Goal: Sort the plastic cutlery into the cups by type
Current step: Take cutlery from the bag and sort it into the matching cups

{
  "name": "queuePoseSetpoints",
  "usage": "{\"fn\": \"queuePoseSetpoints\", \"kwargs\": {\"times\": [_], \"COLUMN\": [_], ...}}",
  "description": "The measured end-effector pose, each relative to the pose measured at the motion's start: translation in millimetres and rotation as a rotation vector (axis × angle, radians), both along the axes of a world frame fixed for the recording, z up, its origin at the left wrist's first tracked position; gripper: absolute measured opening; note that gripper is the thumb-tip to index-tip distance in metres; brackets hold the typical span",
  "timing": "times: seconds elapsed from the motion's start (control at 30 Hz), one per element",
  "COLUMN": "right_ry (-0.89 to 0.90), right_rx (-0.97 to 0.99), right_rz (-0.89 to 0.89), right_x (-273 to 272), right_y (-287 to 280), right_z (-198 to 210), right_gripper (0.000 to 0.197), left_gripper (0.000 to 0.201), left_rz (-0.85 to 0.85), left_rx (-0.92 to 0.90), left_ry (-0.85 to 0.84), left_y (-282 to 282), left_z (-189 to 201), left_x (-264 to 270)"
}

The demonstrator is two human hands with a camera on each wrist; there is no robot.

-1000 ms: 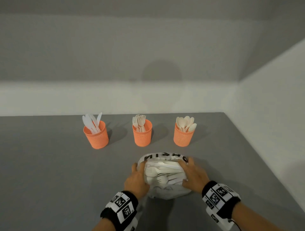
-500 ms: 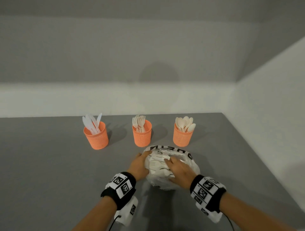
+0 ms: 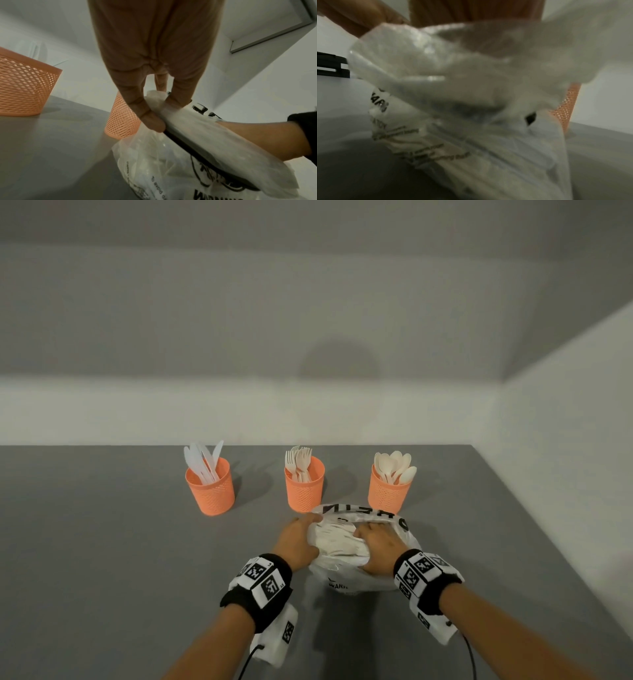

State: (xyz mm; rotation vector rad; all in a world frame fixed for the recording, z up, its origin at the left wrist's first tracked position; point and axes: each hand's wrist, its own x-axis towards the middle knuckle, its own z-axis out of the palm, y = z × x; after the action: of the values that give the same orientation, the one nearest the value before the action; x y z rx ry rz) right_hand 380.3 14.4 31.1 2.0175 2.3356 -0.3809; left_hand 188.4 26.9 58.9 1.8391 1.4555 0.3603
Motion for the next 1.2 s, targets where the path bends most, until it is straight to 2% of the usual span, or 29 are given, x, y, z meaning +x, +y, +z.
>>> {"fn": "queuePoseSetpoints", "kwargs": {"times": [0.1,0.27,0.43,0.5,0.67,0.9,1.2], "right_ry": [-0.018,0.080,0.191,0.188,0.174,0.277,0.316], "right_rx": [-0.030,-0.081,-0.192,-0.213,-0.200,-0.208,-0.184], "right_rz": [0.013,-0.009,-0.082,-0.107,-0.130,-0.195,-0.308], "right_x": [-6,-1,16,20,24,49,88], "right_y": [0,4,12,12,9,4,-16], "right_z": [-1,2,5,4,1,11,22], "right_gripper": [0.066,0.054,0.075,0.076,0.058,0.079,0.069], "left_gripper": [0.062,0.062,0.061,0.062,0.063,0.061,0.060], "left_rz": [0.004,0.011,0.040,0.048,0.025,-0.025,-0.078], "left_rx": [-0.020,-0.054,-0.061,-0.090,-0.150,-0.163,-0.176], "left_ry": [-0.016,-0.067,-0.092,-0.113,-0.157,-0.179,-0.202], "left_y": [0,2,6,5,6,8,9], "left_z": [-1,-5,-8,-10,-14,-16,-15], "left_x": [1,-2,3,8,19,38,87]}}
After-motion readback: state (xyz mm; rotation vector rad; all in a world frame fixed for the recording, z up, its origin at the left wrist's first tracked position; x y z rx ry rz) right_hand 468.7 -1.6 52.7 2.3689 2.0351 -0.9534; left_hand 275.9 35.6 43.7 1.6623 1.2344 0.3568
